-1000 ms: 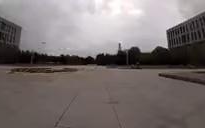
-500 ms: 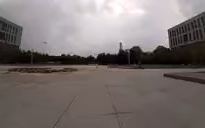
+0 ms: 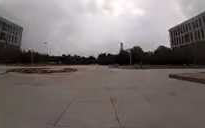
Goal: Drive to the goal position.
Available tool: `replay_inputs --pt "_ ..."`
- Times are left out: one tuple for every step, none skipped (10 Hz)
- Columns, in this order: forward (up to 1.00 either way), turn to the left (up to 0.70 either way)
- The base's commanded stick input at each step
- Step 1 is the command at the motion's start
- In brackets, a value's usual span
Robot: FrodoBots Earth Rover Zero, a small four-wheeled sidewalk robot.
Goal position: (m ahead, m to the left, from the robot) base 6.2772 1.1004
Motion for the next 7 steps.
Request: replay_inputs --pt "0.70 0.00" --pt "0.70 0.00" --pt "0.70 0.00" --pt "0.70 0.00" --pt "0.70 0.00" --pt "0.70 0.00" --pt "0.70 0.00"
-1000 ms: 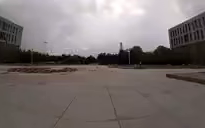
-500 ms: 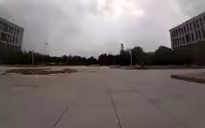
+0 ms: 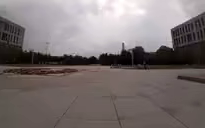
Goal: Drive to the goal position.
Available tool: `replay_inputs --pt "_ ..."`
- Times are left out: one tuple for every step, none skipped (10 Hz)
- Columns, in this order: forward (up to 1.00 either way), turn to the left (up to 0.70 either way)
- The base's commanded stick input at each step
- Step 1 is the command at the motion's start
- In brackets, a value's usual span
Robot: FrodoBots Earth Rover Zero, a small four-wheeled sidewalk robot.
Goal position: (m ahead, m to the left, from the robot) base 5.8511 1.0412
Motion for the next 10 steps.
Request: replay_inputs --pt "0.70 0.00" --pt "0.70 0.00" --pt "0.70 0.00" --pt "0.70 0.00" --pt "0.70 0.00" --pt "0.70 0.00" --pt "0.70 -0.04" --pt "0.70 -0.13" --pt "0.70 -0.21" --pt "0.70 -0.20"
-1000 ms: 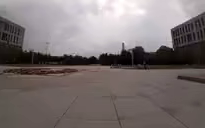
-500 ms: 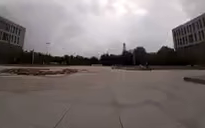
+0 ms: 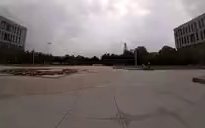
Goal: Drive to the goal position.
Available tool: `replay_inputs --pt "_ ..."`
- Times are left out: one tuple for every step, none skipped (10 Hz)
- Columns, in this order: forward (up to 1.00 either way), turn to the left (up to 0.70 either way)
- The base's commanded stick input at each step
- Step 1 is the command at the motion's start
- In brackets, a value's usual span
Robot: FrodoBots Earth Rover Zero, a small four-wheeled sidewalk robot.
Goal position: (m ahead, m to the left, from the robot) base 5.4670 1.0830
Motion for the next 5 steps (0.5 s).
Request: replay_inputs --pt "0.70 -0.07" --pt "0.70 0.00" --pt "0.70 0.00" --pt "0.70 0.00" --pt "0.70 0.00"
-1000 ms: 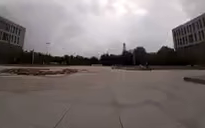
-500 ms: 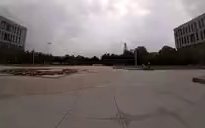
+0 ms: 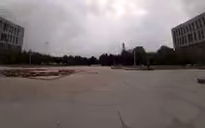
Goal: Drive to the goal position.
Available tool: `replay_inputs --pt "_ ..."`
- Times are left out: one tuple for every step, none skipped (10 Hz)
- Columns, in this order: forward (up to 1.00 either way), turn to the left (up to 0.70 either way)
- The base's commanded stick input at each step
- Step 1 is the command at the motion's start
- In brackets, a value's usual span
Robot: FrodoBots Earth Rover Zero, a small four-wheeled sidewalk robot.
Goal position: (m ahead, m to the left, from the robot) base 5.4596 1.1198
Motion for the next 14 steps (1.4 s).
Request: replay_inputs --pt "0.70 0.00" --pt "0.70 0.00" --pt "0.66 0.00" --pt "0.61 0.00" --pt "0.55 0.00" --pt "0.56 0.00" --pt "0.57 0.00" --pt "0.59 0.00" --pt "0.60 0.00" --pt "0.61 0.00" --pt "0.62 0.00" --pt "0.64 0.00" --pt "0.65 0.00" --pt "0.66 0.00"
